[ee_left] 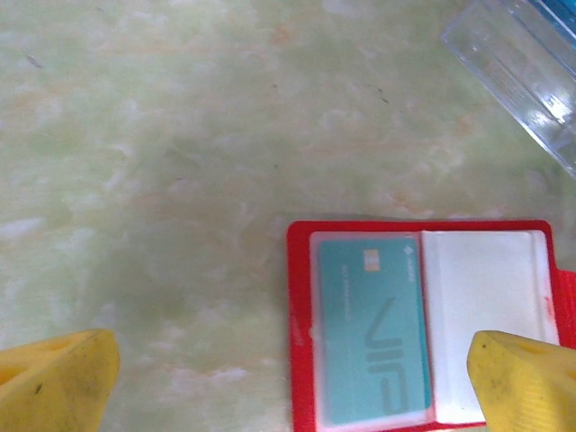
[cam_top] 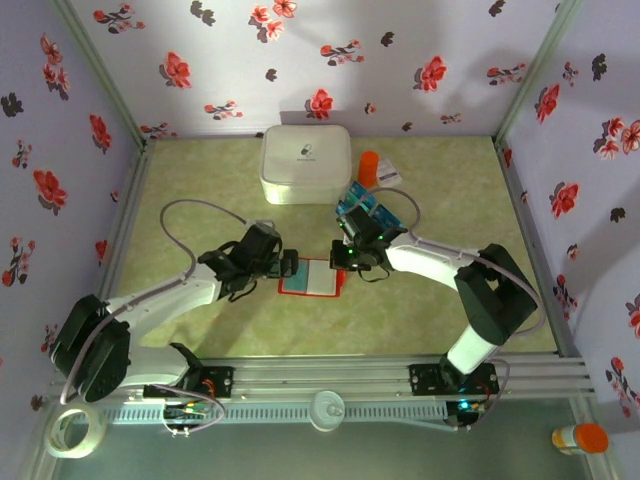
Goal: Put the credit cards into the card holder
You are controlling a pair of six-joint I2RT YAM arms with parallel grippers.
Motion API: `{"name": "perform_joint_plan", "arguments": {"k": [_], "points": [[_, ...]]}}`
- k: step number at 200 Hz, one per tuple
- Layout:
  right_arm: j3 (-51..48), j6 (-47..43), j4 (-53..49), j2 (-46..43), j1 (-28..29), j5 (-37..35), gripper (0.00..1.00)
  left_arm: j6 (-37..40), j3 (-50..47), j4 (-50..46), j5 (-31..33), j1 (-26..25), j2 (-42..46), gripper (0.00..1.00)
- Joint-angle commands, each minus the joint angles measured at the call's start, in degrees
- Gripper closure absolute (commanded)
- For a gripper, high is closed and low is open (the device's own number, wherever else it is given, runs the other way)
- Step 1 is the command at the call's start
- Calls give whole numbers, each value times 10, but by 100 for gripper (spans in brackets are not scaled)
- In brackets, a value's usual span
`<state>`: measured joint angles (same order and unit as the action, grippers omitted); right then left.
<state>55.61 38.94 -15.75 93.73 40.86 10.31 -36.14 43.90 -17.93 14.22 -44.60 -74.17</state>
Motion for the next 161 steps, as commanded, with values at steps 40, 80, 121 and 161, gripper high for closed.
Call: {"name": "perform_joint_plan", "arguments": {"k": [40,80,121,161], "points": [[44,-28,-22,50,-6,13,94,-35,15,35,-14,-48,-69,0],[56,-34,-27,72,-6,17,94,-40,14,50,-12,-62,-98,0],[61,-38,-28,85,-11,17,95,-39,11,59,-11,-66,-113,0],[76,-46,-36,108,-14,22,95,-39,5,66,-10,-69,-122,0]]}}
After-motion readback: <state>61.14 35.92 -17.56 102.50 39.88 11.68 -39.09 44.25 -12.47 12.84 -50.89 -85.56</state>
